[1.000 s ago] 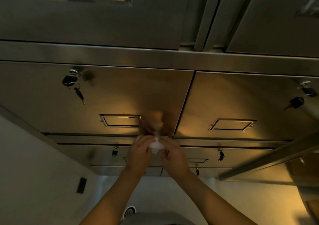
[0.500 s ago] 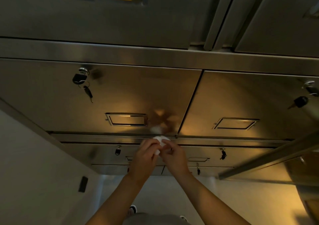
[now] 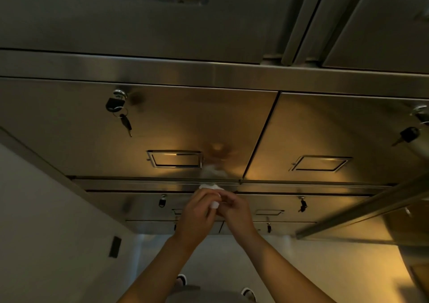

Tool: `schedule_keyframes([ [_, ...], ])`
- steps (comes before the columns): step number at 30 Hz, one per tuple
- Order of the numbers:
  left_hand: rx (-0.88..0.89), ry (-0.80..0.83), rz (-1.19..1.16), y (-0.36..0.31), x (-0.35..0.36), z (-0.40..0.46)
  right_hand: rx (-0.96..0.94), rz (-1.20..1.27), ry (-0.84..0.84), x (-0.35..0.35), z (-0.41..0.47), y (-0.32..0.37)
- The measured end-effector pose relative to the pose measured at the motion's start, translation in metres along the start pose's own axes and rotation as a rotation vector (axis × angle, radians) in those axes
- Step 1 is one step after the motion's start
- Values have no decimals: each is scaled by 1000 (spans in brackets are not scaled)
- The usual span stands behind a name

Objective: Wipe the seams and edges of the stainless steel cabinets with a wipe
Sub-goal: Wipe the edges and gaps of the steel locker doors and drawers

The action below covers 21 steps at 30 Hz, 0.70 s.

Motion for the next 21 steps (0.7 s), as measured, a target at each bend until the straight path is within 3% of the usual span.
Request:
schedule_keyframes([
  [8, 43, 72, 69, 15, -16, -12, -104, -148, -257, 12, -3, 5],
  [12, -15, 109, 200, 46, -37, -16, -128, -189, -435, 17, 2, 8],
  [21, -119, 110, 368, 109, -83, -22, -104, -190, -653, 38, 22, 7],
])
Point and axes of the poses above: each hand's wrist, its own z-axis towards the middle knuckle, its own x-axis out of the palm, y = z × x, the point moved 3 cm from there along z, towards the middle knuckle, and after that the axes turned 4 degrees about z, right-handed, at the moved point
